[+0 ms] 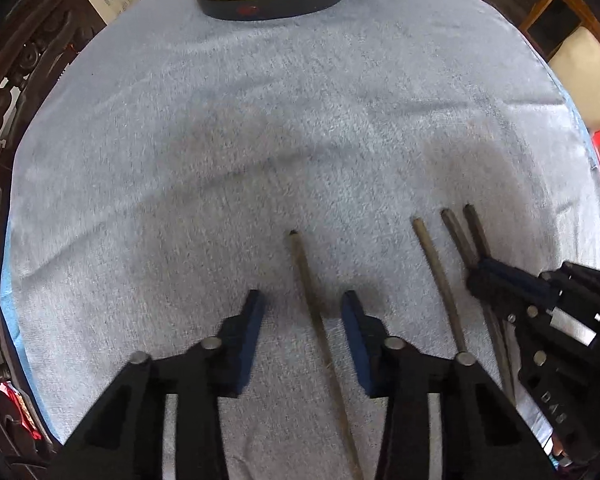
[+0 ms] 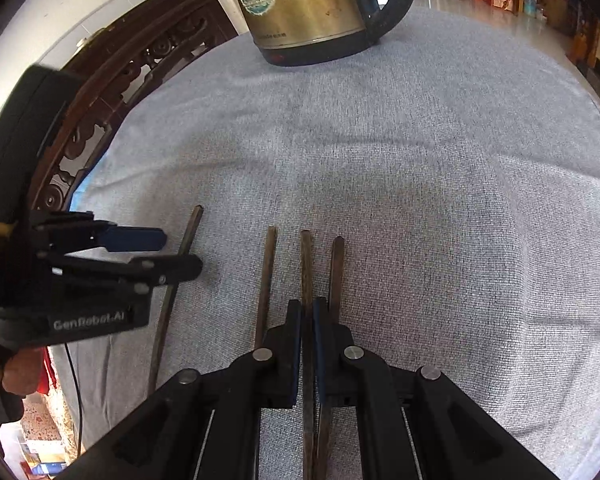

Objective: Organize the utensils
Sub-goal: 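Grasp a dark chopstick with the left tool while the right tool grasps chopsticks, then lift the chopstick with the left tool toward the cup while the right tool carries its chopsticks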

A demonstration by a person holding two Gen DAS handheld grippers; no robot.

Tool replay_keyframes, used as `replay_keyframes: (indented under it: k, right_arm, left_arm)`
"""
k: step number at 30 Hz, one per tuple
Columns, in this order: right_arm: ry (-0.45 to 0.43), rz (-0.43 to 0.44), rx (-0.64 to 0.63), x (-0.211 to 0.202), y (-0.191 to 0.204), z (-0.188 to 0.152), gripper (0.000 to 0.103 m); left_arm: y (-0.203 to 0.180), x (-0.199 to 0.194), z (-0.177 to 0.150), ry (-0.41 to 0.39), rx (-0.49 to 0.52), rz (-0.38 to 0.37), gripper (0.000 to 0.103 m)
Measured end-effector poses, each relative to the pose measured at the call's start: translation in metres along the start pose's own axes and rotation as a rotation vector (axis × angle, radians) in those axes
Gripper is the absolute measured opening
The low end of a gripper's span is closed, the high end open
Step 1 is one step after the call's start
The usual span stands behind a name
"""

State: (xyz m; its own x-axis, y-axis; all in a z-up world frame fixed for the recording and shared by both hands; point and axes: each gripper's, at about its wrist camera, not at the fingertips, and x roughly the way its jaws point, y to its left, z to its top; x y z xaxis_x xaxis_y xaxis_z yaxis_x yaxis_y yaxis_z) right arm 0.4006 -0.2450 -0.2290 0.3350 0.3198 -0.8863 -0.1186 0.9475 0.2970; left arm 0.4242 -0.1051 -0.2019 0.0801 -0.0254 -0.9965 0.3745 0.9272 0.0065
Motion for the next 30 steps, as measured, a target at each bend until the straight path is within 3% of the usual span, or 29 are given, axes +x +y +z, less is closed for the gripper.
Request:
replay_keyframes:
  k: [2, 5, 15, 22, 30]
  right_arm:
    - [-0.013, 0.006, 0.014, -0.001, -0.001, -0.001, 0.007]
    - [-0.04, 0.013, 0.015, -0.001, 0.0, -0.005, 0.007]
    - [-0.137, 0.055, 0.065, -0.036, -0.01, -0.027, 0.006]
    - [-0.265, 0.076, 0.083, -0.085, -0.007, -0.049, 0.006]
    - [-0.413, 0.072, 0.104, -0.141, 0.01, -0.085, 0.006]
  left_arm:
    - [0.001, 0.001, 0.004, 0.002, -0.018, -0.018, 0.01]
    - [0.007, 0.002, 0.004, -0.002, -0.06, -0.043, 0.007]
    - [0.023, -0.008, -0.028, -0.054, -0.141, -0.092, 0.005]
    - [0.04, -0.054, -0.057, -0.185, -0.189, -0.118, 0.006]
    - [0.053, -0.109, -0.115, -0.342, -0.229, -0.09, 0.006]
